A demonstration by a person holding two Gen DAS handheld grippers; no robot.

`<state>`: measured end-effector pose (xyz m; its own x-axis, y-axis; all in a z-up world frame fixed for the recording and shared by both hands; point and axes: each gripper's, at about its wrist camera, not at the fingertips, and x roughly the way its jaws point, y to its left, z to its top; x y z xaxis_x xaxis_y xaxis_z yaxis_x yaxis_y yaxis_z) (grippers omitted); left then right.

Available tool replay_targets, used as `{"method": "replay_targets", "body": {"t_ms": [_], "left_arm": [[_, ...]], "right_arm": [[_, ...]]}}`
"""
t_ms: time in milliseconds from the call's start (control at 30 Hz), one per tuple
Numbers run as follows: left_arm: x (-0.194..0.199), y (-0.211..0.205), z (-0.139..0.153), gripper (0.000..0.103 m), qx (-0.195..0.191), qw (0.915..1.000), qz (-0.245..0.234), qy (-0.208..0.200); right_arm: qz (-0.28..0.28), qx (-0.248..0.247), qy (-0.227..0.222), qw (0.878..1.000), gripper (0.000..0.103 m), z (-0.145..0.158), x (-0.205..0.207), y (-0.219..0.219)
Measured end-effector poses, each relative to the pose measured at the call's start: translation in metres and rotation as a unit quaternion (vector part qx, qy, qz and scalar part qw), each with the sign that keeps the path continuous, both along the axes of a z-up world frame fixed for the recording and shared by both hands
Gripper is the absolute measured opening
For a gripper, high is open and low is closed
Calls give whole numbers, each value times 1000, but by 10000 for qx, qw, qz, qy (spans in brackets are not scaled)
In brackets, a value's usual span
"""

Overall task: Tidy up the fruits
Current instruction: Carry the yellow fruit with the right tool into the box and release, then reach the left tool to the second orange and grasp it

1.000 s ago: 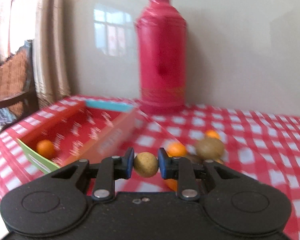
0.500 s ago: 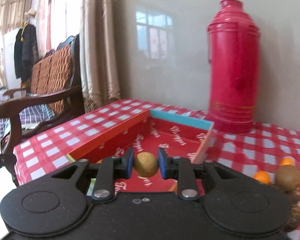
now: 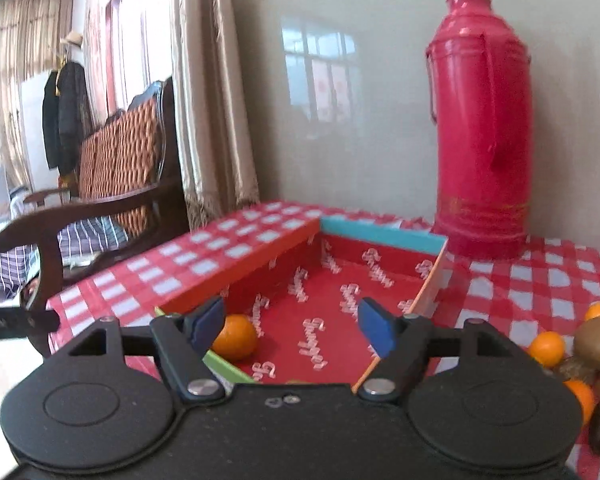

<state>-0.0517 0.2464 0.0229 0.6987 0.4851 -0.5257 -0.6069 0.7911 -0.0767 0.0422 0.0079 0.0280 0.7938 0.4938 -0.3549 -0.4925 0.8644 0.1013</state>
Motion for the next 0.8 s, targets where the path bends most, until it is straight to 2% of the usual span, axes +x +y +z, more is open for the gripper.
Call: {"method": "replay_targets", "body": {"t_ms": [67,200,300,467,567,800], "left_arm": [[1,-5,1,103,26,10000,-55,8],[6,-20,3,103,153,9995,-265,-25],[10,-36,6,103,213,9985,-502,-52],[19,-70,10,103,322,9942,-1021,-125],[25,-95,13,103,418,9897,-1363,-136],[38,-165,14,103,757,9714,-2245,-166]], "right_arm": [[-75,102,-62,9999,77,3,-3,-8],[-272,145,-182,9994,81,9,-8,-26],[-515,156,-266,9982,94,12,-13,-43],[-926,236,-342,9948,97,15,-19,-84],[-1277,188,-243,9913,97,13,-20,-109],[-2282,98,0,9736,97,6,-25,-168]]}}
